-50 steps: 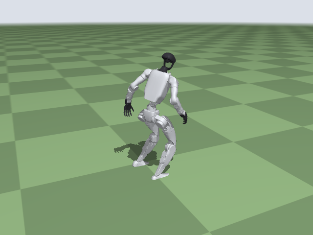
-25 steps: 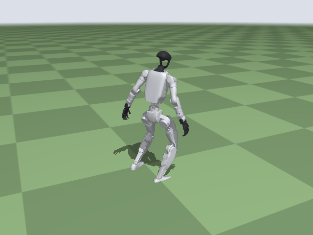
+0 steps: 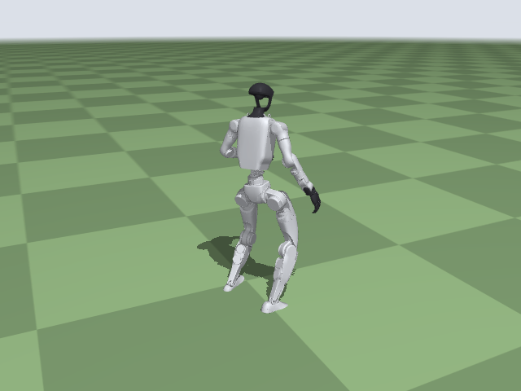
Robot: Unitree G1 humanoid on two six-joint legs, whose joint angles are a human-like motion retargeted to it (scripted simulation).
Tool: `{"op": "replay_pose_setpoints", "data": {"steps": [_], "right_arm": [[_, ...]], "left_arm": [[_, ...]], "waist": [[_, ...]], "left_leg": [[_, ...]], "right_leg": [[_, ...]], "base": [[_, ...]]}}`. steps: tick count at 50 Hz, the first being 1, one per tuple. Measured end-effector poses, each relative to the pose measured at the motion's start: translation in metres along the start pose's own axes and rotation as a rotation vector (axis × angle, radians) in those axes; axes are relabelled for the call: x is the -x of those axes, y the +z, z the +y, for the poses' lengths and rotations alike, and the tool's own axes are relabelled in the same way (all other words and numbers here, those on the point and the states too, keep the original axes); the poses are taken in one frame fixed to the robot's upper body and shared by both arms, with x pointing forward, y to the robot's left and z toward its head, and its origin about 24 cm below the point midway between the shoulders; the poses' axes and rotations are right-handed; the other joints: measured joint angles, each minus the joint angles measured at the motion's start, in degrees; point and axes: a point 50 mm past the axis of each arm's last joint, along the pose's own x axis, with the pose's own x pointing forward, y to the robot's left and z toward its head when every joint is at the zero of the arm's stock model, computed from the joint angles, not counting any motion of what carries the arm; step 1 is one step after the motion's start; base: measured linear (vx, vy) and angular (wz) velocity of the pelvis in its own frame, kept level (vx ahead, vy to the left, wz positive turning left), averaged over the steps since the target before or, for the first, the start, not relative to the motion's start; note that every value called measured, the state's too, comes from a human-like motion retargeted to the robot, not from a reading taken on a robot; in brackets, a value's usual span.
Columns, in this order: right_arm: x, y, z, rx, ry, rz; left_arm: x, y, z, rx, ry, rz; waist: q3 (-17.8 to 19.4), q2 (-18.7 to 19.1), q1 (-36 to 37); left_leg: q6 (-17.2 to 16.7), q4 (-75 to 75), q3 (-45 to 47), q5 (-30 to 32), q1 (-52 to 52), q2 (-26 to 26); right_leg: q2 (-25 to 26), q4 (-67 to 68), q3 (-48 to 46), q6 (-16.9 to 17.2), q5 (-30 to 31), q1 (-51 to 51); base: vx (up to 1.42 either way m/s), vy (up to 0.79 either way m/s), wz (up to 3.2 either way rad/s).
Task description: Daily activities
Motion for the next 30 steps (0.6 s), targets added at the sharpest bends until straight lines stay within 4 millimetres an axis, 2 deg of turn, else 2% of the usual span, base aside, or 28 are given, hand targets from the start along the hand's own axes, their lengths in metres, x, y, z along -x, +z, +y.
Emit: {"op": "replay_pose_setpoints", "data": {"steps": [3, 7, 10, 13, 18, 23, 30], "right_arm": [[0.000, 0.004, -0.004, 0.018, 0.013, -0.013], [0.002, 0.011, -0.009, 0.070, 0.060, -0.031], [0.003, 0.018, -0.011, 0.120, 0.118, -0.057], [0.006, 0.036, -0.015, 0.161, 0.176, -0.115], [0.014, 0.072, -0.024, 0.204, 0.231, -0.253], [0.032, 0.111, -0.038, 0.238, 0.210, -0.425], [0.059, 0.150, -0.055, 0.222, 0.084, -0.646]], "left_arm": [[-0.012, 0.035, 0.002, -0.037, -0.056, -0.148], [-0.023, 0.079, -0.002, -0.084, -0.169, -0.325], [-0.029, 0.111, -0.006, -0.132, -0.262, -0.451], [-0.037, 0.145, -0.006, -0.187, -0.338, -0.571], [-0.042, 0.191, -0.011, -0.214, -0.442, -0.736], [-0.039, 0.213, -0.017, -0.174, -0.518, -0.829], [-0.035, 0.209, -0.021, -0.106, -0.559, -0.830]], "waist": [[0.07, -2.76, -1.25], [0.22, -6.72, -3.49], [0.62, -9.10, -5.70], [0.38, -10.80, -8.31], [-0.36, -10.63, -12.10], [-0.16, -9.26, -13.77], [0.77, -8.83, -13.64]], "left_leg": [[0.90, -0.85, -0.08, 0.54, 0.72, -2.10], [1.72, -1.38, -0.29, 1.03, 1.08, -4.87], [1.98, -0.53, -0.89, 0.55, 0.75, -6.11], [1.93, -0.88, -1.61, 0.72, -0.66, -7.06], [0.93, -0.73, -2.56, 0.36, -3.38, -5.19], [0.22, -0.58, -2.32, -0.42, -3.60, -2.56], [0.99, -1.28, -0.98, -1.21, -1.19, -2.76]], "right_leg": [[-1.60, 4.50, 3.91, 3.98, 6.19, -2.61], [-4.76, 14.20, 6.36, 6.26, 12.60, -7.83], [-7.14, 22.33, 7.20, 5.14, 13.79, -12.62], [-8.30, 28.61, 7.95, 3.95, 12.98, -18.82], [-5.65, 30.66, 7.45, 3.67, 12.37, -27.12], [-2.45, 27.61, 5.59, 4.24, 13.90, -30.13], [-1.70, 26.51, 4.50, 3.44, 13.73, -28.79]], "base": [[-0.02, 0.14, 0.34], [-0.06, 0.11, 0.27], [-0.07, 0.10, 0.20], [-0.05, 0.09, 0.11], [-0.02, 0.07, -0.07], [0.02, 0.05, -0.24], [0.05, 0.01, -0.18]]}}
